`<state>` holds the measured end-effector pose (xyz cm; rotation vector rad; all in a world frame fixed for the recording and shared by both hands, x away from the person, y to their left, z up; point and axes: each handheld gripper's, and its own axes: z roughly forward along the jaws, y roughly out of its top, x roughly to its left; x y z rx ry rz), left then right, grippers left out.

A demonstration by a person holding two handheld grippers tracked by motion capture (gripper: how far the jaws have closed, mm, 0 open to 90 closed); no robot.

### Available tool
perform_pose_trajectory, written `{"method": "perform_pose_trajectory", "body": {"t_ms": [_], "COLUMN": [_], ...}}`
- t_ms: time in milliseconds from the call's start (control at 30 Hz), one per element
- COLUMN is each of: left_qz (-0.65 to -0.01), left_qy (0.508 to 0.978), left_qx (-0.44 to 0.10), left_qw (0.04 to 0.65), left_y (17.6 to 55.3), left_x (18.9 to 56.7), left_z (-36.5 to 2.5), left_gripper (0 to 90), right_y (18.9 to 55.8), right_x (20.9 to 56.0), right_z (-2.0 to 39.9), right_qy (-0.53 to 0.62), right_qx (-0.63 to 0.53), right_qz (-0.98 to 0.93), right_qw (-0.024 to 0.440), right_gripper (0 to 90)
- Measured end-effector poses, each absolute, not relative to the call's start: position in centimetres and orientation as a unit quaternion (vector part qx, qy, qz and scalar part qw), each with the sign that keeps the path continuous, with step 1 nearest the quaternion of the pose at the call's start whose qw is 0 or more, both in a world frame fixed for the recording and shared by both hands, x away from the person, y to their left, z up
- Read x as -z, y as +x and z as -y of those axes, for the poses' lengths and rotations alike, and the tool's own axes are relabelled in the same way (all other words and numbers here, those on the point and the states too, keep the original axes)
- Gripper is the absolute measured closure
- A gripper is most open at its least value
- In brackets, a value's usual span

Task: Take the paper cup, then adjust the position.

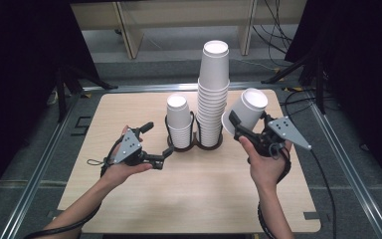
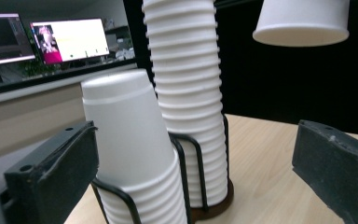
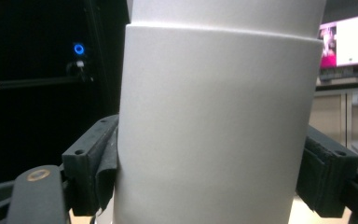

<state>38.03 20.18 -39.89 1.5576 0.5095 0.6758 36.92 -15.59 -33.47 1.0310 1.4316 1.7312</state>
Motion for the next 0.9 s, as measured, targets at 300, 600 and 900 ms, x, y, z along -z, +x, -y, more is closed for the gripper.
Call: {"method": "perform_pose_trajectory", "body": {"t_ms": [300, 600, 900], "left_qz": [-0.232, -0.244, -0.231], "left_qy": [0.68, 0.687, 0.706], "left_qx": [-0.286, -0.274, -0.239], "left_qw": [0.633, 0.627, 0.626], "left_y": [37.2, 35.8, 35.0], "left_x": [41.2, 43.3, 45.0], "left_z": [-20.3, -20.6, -18.8], "left_gripper": [0.0, 0.0, 0.0], "right_y": [36.4, 35.7, 34.8], "right_x": [37.0, 39.2, 42.2], "right_z": [15.0, 13.5, 11.7], "right_qy": [0.423, 0.422, 0.429], "right_qx": [-0.658, -0.654, -0.647], "right_qz": [-0.544, -0.565, -0.585], "right_qw": [0.302, 0.275, 0.235], "right_gripper": [19.4, 19.4, 19.4]}}
